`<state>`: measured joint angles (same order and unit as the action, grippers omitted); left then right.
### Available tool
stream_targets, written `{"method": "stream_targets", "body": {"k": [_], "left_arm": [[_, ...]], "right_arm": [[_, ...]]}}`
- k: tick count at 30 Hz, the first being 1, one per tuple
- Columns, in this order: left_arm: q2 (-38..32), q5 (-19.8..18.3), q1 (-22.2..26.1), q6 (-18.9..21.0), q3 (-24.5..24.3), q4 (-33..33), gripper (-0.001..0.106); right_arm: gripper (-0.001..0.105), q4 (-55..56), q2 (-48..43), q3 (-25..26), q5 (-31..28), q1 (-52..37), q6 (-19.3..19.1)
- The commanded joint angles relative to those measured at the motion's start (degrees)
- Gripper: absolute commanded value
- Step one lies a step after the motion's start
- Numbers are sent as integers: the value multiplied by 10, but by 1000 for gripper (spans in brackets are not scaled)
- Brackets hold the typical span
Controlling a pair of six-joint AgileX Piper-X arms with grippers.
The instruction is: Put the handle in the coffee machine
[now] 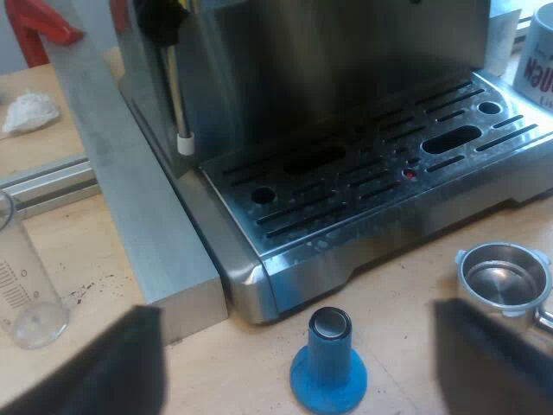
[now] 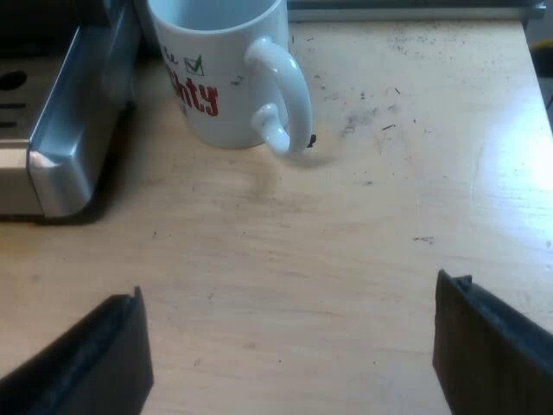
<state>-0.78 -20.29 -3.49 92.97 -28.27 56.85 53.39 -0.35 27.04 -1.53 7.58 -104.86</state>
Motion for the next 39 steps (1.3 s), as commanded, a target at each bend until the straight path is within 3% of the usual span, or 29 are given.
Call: {"method": "stream_targets", "body": {"k": [1, 12, 23, 30, 39], "left_arm": [[-68, 8, -3, 29, -1, -6, 81], [14, -14, -14, 54, -41, 0, 77], [124, -14, -122, 48, -99, 33, 77], [168, -14, -184, 44, -110, 33, 77], [220, -30, -276, 2, -110, 50, 77]], "right_arm": [[70, 28, -9, 17, 3, -1, -23], [70, 144, 154, 143, 6, 49, -35], [70, 212, 351, 282, 4, 182, -38], [70, 225, 424, 319, 4, 255, -24], [70, 224, 494, 325, 6, 375, 46]]}}
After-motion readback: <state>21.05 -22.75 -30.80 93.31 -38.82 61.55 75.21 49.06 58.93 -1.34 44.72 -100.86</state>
